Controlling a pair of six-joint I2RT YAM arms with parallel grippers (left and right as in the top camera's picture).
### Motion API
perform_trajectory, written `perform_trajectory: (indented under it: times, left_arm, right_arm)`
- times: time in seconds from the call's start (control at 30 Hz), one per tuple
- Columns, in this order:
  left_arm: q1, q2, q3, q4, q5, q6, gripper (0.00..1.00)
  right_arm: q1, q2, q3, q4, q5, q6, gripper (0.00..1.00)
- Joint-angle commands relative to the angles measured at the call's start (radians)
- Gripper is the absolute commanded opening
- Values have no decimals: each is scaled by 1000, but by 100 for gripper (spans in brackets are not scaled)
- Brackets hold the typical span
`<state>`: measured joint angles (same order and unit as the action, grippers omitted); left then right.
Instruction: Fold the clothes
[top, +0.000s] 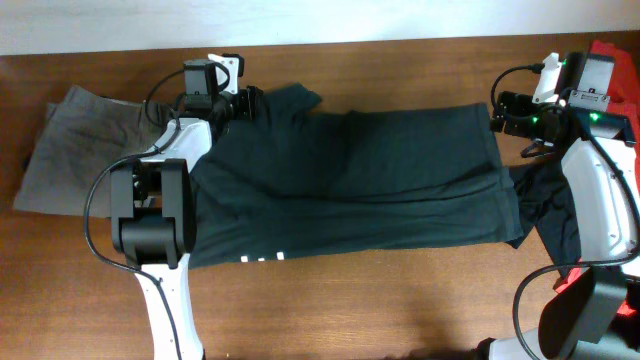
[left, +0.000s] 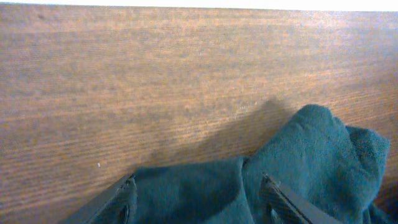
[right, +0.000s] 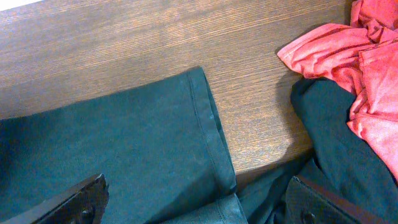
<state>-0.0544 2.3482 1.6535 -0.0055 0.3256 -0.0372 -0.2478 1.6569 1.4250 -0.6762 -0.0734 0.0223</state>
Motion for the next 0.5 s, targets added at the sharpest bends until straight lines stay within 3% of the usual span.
perform_trajectory:
  times: [0.0, 0.33, 0.47]
  left_arm:
    - [-4, 14, 16, 5, 0, 5, 63]
    - [-5, 51, 16, -13, -18, 35, 62]
    - [-4, 76, 16, -31, -16, 35, 55]
  right_arm:
    - [5, 2, 15, 0, -5, 0, 95]
    - [5, 2, 15, 0, -5, -1, 95]
    - [6, 2, 15, -2, -6, 0, 95]
